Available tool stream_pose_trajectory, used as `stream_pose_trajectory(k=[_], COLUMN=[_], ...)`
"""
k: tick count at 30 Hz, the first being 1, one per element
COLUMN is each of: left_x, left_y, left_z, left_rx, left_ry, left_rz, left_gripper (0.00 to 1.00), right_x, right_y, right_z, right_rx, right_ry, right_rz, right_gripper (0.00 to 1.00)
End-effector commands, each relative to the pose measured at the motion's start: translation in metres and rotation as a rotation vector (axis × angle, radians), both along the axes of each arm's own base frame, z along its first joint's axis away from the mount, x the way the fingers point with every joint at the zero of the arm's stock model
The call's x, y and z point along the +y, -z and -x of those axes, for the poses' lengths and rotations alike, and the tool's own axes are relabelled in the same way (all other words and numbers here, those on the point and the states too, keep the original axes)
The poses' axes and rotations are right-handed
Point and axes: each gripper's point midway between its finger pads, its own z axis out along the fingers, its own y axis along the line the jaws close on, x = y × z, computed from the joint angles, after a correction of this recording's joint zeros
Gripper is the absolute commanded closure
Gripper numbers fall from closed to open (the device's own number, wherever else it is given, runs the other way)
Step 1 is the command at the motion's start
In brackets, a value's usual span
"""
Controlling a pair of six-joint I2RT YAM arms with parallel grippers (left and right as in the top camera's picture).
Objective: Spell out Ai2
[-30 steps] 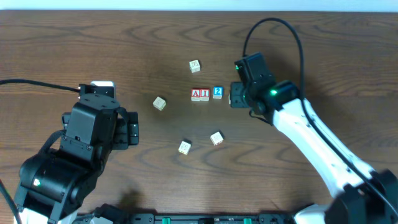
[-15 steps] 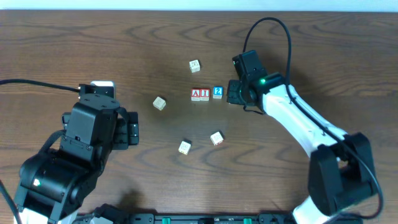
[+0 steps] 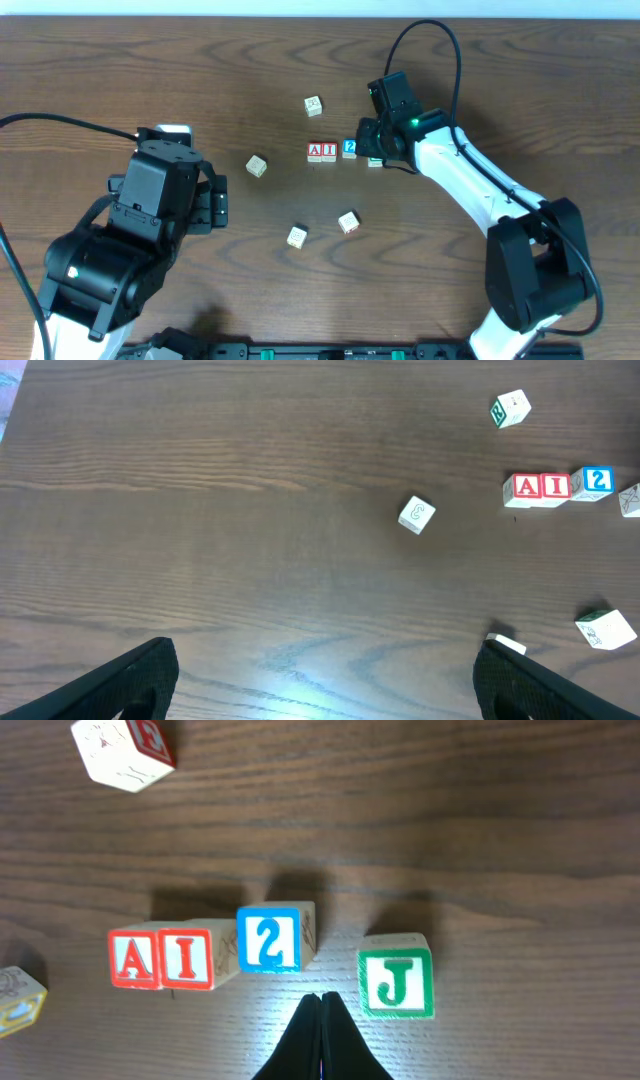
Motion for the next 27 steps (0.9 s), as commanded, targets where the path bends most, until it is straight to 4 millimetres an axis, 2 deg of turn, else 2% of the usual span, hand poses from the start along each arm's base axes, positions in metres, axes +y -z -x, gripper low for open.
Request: stream_pose_trajectory(k=[1,6,15,27], left_x=[0.001,0.001,0.004,0.004], left_y=[-0.005,-0.005,-0.006,-0.006], left_z=[-0.001,-0.001,-0.002,-0.002], left_rx=[-0.014,-0.015,-0.024,-0.024], left_ry=[-0.010,-0.010,-0.024,-0.024], left_rz=[0.004,0.004,-0.012,-0.012], left_gripper=[0.05,0.05,0.05,0.05], right_x=[0.002,0.002,0.002,0.003], right_y=[-0.001,0.017,0.036,0.035], right_z=[-0.010,-0.014,-0.016,-0.022], right_rx=[-0.015,0.003,0.026,-0.006], right_ry=[0.020,0.022,0.025,0.030], right_rz=[-0.011,0.000,0.013,0.018], right_gripper=[0.98,0.98,0.98,0.98])
